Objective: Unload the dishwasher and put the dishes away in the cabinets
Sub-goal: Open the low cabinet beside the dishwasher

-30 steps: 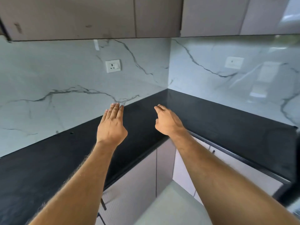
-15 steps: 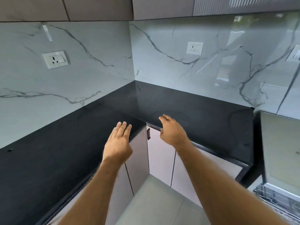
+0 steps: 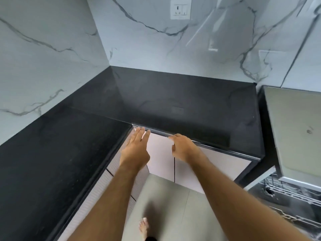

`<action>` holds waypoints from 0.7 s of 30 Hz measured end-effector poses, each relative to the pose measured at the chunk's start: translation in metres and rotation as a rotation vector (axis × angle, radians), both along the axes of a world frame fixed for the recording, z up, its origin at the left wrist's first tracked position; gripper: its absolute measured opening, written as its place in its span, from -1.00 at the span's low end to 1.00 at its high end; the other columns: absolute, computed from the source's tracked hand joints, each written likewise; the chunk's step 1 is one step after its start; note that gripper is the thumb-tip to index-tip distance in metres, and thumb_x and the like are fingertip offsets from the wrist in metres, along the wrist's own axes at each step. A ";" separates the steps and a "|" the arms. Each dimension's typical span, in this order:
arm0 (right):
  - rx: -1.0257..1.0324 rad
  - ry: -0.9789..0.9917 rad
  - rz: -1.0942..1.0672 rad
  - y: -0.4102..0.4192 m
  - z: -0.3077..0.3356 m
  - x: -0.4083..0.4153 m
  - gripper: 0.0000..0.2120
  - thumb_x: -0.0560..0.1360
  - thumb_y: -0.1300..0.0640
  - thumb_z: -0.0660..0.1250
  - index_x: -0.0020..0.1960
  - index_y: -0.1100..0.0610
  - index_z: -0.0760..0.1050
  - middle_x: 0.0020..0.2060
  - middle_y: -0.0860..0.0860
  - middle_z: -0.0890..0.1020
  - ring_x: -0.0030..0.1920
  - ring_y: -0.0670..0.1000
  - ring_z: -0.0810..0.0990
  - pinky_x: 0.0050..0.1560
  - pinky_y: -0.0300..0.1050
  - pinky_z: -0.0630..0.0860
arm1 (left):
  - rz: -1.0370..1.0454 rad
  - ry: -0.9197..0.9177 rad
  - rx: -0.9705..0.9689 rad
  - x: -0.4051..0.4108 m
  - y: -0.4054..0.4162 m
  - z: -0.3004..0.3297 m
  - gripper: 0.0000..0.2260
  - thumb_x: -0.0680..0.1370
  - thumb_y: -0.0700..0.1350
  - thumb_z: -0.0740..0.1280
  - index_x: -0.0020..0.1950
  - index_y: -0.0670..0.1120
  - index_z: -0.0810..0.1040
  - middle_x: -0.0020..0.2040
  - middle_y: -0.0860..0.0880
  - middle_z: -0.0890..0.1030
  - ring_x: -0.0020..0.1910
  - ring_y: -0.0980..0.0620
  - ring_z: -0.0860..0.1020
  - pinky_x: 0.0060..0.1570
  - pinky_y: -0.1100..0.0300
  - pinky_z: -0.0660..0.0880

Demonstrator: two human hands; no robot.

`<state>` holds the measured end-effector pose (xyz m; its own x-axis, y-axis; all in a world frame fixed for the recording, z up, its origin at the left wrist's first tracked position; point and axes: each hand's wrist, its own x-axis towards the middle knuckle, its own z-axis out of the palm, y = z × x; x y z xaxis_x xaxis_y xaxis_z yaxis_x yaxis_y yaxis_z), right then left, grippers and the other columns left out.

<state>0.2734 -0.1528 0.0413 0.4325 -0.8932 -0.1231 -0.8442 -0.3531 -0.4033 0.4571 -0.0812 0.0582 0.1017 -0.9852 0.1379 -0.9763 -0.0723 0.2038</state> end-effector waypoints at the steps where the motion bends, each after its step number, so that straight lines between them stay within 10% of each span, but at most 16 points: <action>1: 0.029 0.013 -0.014 -0.005 -0.010 -0.002 -0.54 0.54 0.22 0.22 0.44 0.13 0.41 0.35 0.09 0.50 0.29 0.14 0.50 0.32 -0.01 0.41 | -0.030 0.006 0.007 0.003 -0.012 -0.009 -0.25 0.44 -0.34 0.14 0.61 -0.05 0.03 0.61 0.00 0.01 0.59 0.06 -0.11 0.50 0.22 -0.17; 5: 0.154 0.060 -0.144 -0.022 -0.050 -0.004 -0.71 0.52 0.26 0.18 0.18 0.15 0.55 0.14 0.12 0.61 0.10 0.15 0.58 0.12 0.00 0.55 | -0.171 0.042 0.058 0.013 -0.057 -0.043 -0.24 0.40 -0.37 0.13 0.60 -0.10 0.02 0.61 -0.04 0.03 0.59 0.03 -0.09 0.53 0.19 -0.12; 13: 0.351 -0.039 -0.432 -0.032 -0.114 0.024 -0.53 0.56 0.26 0.23 0.47 0.13 0.36 0.38 0.12 0.47 0.35 0.14 0.45 0.37 0.00 0.40 | -0.441 0.085 0.003 0.016 -0.133 -0.079 -0.55 0.63 -0.19 0.14 0.53 -0.15 0.27 0.52 -0.10 0.32 0.54 -0.05 0.19 0.51 0.15 0.08; 21: 0.290 -0.292 -0.825 -0.046 -0.142 0.034 -0.63 0.49 0.31 0.31 0.29 0.20 0.46 0.19 0.14 0.60 0.20 0.18 0.57 0.23 0.00 0.49 | -0.559 0.144 -0.005 0.013 -0.155 -0.107 -0.61 0.65 -0.19 0.15 0.50 -0.15 0.34 0.47 -0.10 0.39 0.52 -0.05 0.25 0.50 0.08 0.21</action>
